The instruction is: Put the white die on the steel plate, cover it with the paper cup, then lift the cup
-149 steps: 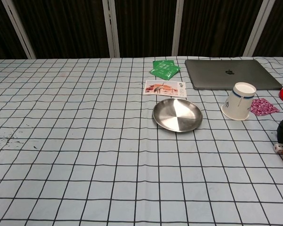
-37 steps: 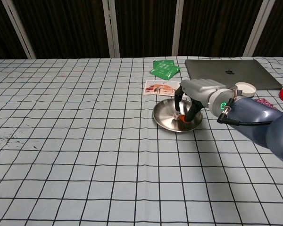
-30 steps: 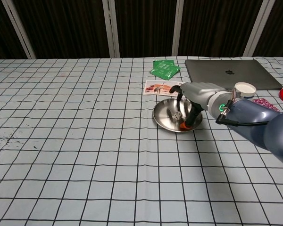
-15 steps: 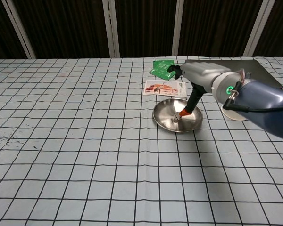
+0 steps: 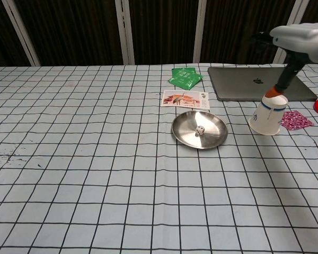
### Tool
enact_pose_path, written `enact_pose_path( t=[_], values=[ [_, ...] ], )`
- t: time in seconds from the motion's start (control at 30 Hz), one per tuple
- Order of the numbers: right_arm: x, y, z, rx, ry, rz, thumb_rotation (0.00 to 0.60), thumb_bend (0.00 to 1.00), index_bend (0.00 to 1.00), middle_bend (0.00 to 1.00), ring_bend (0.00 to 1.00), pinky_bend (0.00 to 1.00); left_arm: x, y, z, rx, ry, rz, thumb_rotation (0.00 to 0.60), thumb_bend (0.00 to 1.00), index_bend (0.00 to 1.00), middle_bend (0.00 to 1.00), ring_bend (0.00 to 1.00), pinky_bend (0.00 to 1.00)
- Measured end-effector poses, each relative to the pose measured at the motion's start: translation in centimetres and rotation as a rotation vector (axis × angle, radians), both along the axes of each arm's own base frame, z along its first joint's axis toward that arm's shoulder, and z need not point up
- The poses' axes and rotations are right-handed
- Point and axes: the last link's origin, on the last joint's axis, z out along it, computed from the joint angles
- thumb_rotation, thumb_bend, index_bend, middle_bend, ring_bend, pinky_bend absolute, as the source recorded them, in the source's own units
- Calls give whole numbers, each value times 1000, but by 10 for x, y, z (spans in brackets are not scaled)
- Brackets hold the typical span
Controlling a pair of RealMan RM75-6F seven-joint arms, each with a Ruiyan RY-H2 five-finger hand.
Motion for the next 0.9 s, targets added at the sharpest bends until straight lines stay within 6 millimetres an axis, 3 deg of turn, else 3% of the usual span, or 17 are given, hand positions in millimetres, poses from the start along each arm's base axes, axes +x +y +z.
enact_pose_path(
  t=[0.27,0.57,0.9],
  values=[
    [-16,3,0,41,19,-31,600,161,76,153,126,0,-1,3,-1,-3,5,9,600,265,343,12,0,0],
    [-25,-5,-11,53,26,-54,600,161,103,176,126,0,-3,3,0,6,7,25,600,265,343,9,0,0],
    [-51,-20,-17,54,32,-110,600,161,161,213,126,0,-3,5,-3,-2,20,32,600,265,343,3,0,0]
  ],
)
